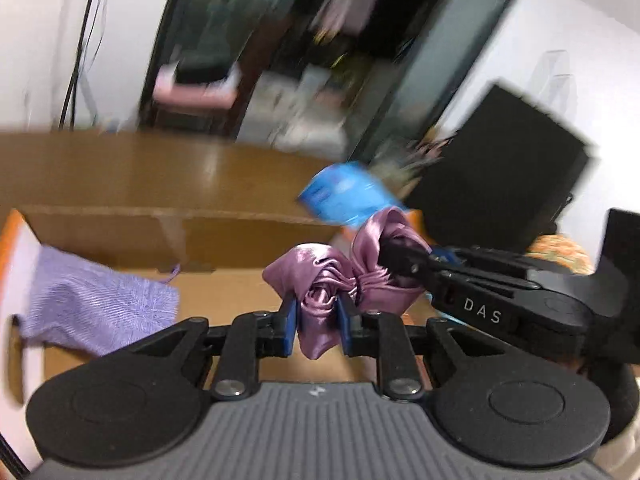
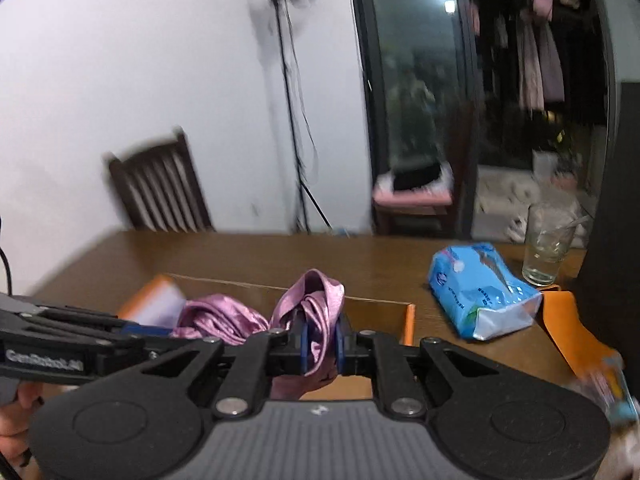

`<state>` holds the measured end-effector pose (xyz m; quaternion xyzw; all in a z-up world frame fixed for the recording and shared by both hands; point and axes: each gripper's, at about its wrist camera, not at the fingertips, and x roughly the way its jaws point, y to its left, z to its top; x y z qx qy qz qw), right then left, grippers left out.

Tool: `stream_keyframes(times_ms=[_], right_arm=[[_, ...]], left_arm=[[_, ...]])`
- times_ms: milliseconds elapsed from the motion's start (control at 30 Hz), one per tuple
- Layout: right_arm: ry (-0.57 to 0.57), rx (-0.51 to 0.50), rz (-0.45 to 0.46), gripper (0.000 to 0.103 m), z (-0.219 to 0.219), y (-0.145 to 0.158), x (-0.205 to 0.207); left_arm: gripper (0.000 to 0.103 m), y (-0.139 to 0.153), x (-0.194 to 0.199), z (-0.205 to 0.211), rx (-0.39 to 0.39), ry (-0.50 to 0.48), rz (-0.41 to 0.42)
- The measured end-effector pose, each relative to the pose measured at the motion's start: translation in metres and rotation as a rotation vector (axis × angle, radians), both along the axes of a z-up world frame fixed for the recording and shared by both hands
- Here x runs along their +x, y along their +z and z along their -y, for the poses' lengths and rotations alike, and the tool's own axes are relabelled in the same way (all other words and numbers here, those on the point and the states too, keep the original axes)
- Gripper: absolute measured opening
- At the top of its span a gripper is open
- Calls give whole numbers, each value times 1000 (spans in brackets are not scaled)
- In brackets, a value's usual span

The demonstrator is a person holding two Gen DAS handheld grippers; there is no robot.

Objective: Organize soft objects
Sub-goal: 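Carry the pink bow into the box and open both tools, then move both tools back over the remaining pile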

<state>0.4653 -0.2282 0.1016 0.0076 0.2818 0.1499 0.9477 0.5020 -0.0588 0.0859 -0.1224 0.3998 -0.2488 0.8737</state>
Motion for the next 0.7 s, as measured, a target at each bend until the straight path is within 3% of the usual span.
stream_keyframes(times_ms=[67,133,300,400,533,600,700], right_arm=[[-16,-40,-64,13,-7,-17,38],[-32,-115,-99,17,-17,-34,63],[-47,-232,-116,27,-32,-56,82],[-49,-222,-88,42,-30,-46,78],[-46,-205,-39,44,-21,-17,56],[-44,-198,-8,50,-14,-1,43],[-50,-186,34,51,-6,26,10]], left_arm=[[23,-21,27,5,30,3,-49],[34,-38,42,8,41,-7,-86],[49,-48,55,6,75,-12,-68],[53,-34,48,1,74,0,-44],[62,-3,29,-7,80,10,28],[68,19,7,-14,94,19,75],[75,48,-30,-25,116,30,139]])
